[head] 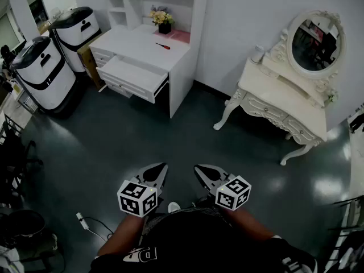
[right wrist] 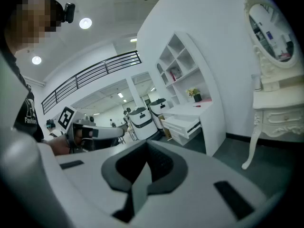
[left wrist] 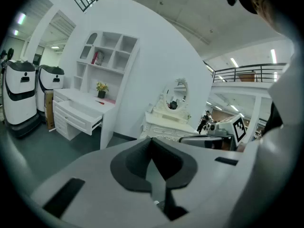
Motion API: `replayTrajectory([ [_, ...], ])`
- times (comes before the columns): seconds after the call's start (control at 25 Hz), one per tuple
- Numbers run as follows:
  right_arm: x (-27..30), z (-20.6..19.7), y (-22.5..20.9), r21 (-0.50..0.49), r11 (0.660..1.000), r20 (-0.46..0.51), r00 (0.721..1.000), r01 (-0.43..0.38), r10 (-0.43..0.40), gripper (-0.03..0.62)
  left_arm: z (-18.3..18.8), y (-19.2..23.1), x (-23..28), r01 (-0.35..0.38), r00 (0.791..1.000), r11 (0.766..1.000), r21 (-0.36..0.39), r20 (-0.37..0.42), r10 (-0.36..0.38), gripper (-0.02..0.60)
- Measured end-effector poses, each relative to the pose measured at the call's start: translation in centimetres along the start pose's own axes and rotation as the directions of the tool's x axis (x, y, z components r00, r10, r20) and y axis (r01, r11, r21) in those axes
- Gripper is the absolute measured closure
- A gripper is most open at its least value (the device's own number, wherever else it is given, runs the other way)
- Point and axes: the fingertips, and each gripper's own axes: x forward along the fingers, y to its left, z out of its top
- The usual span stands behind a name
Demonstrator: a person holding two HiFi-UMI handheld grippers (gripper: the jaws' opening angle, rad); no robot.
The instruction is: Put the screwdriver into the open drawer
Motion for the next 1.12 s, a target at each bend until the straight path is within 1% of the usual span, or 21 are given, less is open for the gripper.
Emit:
replayTrajectory([
  [0.6, 0.1, -0.6, 1.1, -0.014, 1.000, -0.020, 1.000, -0.007, 0.006, 0.591, -0.2, 0.1, -0.4, 0.006, 1.000, 1.000, 0.010, 0.004, -0.006, 0.566],
  [0.8, 0.5, -0.4, 1.3, 0.028, 0.999, -0.013, 1.000, -0.019, 0.020, 0.588, -0.1, 0.4, -0.4, 0.011, 1.000, 1.000, 0.002, 0.005, -0.011, 0.566],
  [0.88, 0.7, -0.1, 1.5, 0.016, 1.000, -0.009, 1.000, -0.016, 0.016, 0.588, -0.2, 0.4, -0.4, 0.012, 1.000, 1.000, 0.001, -0.002, -0.012, 0.566],
  [1.0, 0.9, 0.1, 1.8, -0.022, 1.000, -0.008, 1.000, -0.013, 0.013, 0.588, -1.1, 0.7, -0.4, -0.004, 0.999, 1.000, 0.012, -0.040, 0.004, 0.566],
  [1.12, 1.2, -0.1, 2.2, -0.053, 0.998, -0.020, 1.000, -0.014, 0.013, 0.588, -2.0, 1.4, -0.6, -0.025, 0.999, 1.000, -0.005, -0.047, 0.024, 0.566],
])
